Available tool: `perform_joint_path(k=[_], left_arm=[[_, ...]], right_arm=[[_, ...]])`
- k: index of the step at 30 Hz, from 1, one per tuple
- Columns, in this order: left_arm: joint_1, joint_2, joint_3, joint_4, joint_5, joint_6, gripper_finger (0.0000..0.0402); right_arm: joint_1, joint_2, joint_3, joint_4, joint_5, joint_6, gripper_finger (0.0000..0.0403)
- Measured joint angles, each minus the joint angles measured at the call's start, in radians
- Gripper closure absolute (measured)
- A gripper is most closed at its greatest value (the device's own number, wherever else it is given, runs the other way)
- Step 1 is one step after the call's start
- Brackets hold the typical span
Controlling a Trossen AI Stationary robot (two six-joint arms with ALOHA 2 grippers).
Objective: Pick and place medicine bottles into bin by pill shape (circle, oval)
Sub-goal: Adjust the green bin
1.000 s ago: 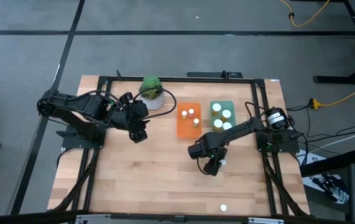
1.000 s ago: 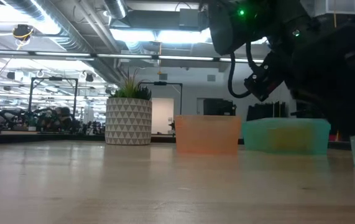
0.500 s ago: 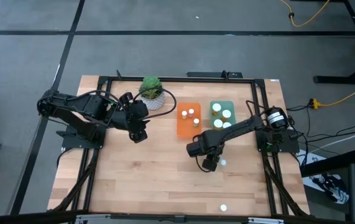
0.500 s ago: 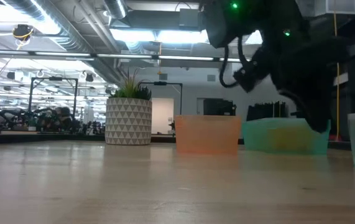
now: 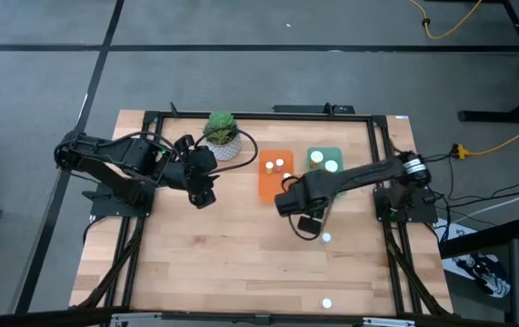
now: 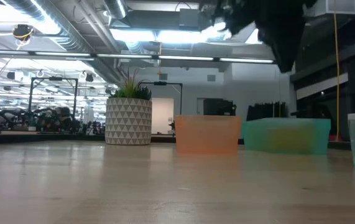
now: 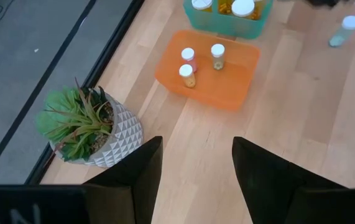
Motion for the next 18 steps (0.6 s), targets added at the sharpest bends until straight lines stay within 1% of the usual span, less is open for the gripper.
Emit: perform_joint_path(k=[4,9,14,18], left_arm=[[0.000,0.000,0.000,0.007,-0.006,-0.020,0.0214],[0.000,0.000,0.000,0.022,-0.009,-0.074,0.0214],[0.000,0.000,0.000,0.052,-0.010,-0.095,0.0214],[0.000,0.000,0.000,0.062,-0.010,-0.114,0.0214]], right_arm=[[0.042,-0.098,-0.041,0.003,0.004,0.024,0.0278],[0.108,-0.249,-0.150,0.015,0.018,0.087,0.0278],[0.193,-0.423,-0.313,0.036,0.028,0.242,0.0278],[0.264,-0.563,-0.461,0.060,0.028,0.414,0.0278]])
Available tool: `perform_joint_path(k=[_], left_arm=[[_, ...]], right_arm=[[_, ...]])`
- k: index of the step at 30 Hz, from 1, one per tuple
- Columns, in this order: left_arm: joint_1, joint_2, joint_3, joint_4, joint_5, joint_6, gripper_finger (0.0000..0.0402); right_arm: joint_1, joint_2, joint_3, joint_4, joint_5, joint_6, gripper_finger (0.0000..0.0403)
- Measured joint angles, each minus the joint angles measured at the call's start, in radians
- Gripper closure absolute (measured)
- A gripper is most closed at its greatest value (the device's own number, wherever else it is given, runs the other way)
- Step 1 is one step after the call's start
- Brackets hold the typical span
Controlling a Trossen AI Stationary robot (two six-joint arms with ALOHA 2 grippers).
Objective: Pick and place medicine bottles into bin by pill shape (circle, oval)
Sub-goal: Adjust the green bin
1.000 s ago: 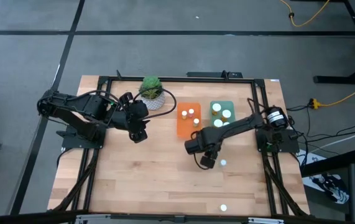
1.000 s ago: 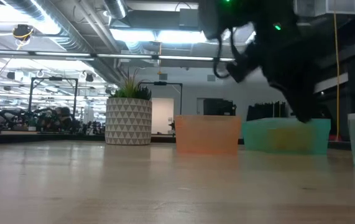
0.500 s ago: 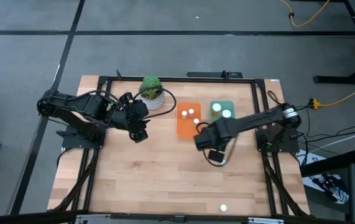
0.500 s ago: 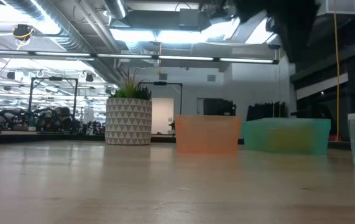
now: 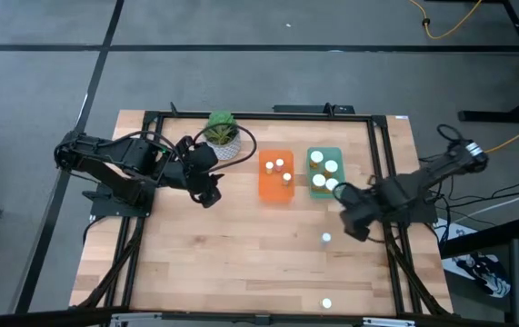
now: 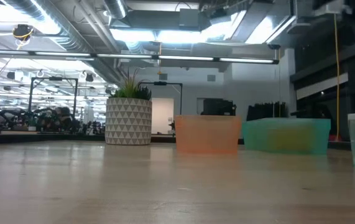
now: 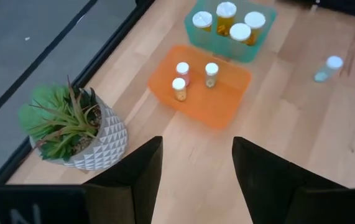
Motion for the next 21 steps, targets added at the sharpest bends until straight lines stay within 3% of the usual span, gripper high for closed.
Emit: perform_joint_path(k=[7,10,18,21], left_arm=[[0.000,0.000,0.000,0.054,-0.035,-0.017,0.0214],[0.000,0.000,0.000,0.071,-0.049,-0.017,0.0214],[0.000,0.000,0.000,0.082,-0.065,-0.017,0.0214],[0.000,0.000,0.000,0.082,-0.067,-0.017,0.0214]], right_arm=[[0.020,-0.167,-0.210,0.104,0.035,0.239,0.0278],[-0.026,-0.187,-0.256,0.136,0.116,0.290,0.0278],[-0.372,-0.190,-0.171,0.222,0.409,-0.066,0.0278],[-0.570,-0.191,-0.155,0.355,0.354,-0.263,0.0278]])
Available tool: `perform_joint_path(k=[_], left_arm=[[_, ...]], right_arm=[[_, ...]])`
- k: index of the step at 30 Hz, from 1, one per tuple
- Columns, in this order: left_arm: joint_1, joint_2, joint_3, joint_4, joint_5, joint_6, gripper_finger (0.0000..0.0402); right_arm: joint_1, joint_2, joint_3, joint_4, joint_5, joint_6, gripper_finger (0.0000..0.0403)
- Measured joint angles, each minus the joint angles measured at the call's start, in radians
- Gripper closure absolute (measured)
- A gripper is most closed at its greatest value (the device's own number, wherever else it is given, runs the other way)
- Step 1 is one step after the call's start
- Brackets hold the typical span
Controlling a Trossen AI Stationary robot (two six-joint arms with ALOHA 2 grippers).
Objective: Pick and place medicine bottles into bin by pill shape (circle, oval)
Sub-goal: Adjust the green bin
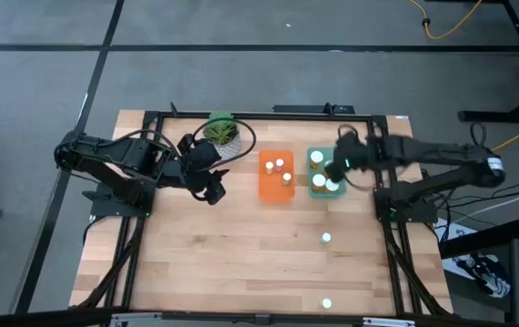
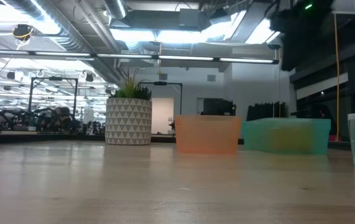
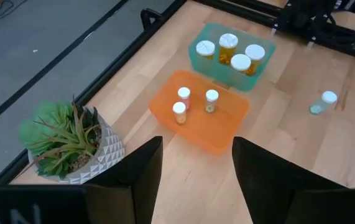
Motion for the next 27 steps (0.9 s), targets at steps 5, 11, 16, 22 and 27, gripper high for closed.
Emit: perform_joint_path(k=[5,11,16,22,27], left_arm=[[0.000,0.000,0.000,0.000,-0.001,0.001,0.0214],[0.000,0.000,0.000,-0.001,0.000,0.020,0.0214],[0.000,0.000,0.000,-0.002,-0.001,0.035,0.0214],[0.000,0.000,0.000,-0.002,0.000,0.061,0.0214],[0.000,0.000,0.000,-0.003,0.000,0.063,0.0215]], right_arm=[[-0.276,0.081,0.000,0.215,-0.187,-0.215,0.0278],[-0.418,0.246,0.000,0.402,-0.260,-0.297,0.0278],[-0.502,0.358,-0.001,0.360,-0.317,-0.258,0.0278],[-0.548,0.416,-0.001,0.377,-0.330,-0.257,0.0278],[-0.575,0.452,-0.001,0.352,-0.352,-0.255,0.0278]])
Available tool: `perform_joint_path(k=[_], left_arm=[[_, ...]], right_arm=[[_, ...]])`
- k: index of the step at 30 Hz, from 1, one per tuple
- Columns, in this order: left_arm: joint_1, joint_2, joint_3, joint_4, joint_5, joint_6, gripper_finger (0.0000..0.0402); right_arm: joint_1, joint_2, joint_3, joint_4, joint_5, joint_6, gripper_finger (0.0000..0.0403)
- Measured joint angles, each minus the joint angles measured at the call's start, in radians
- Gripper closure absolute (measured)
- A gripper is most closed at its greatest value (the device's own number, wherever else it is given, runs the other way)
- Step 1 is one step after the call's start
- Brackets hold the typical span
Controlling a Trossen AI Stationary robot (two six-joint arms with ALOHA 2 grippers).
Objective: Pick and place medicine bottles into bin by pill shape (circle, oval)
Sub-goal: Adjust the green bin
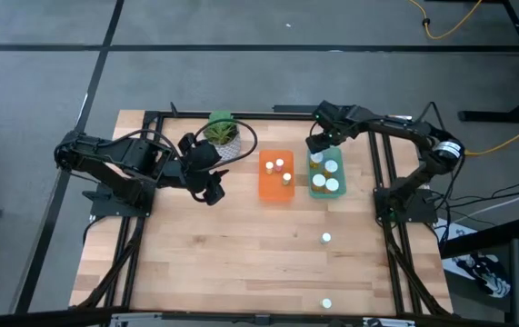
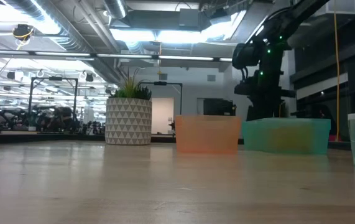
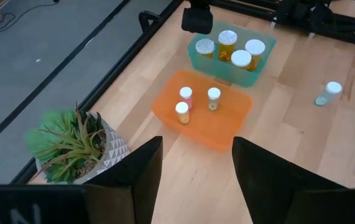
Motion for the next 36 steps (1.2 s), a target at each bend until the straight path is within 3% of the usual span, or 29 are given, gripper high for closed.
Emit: perform_joint_path(k=[27,36], left_arm=[[0.000,0.000,0.000,-0.008,0.001,0.000,0.0215],[0.000,0.000,0.000,-0.008,0.001,-0.001,0.0215]], right_arm=[[-0.013,0.006,0.000,-0.094,0.015,-0.039,0.0278],[-0.012,0.006,0.000,-0.072,-0.052,-0.105,0.0278]])
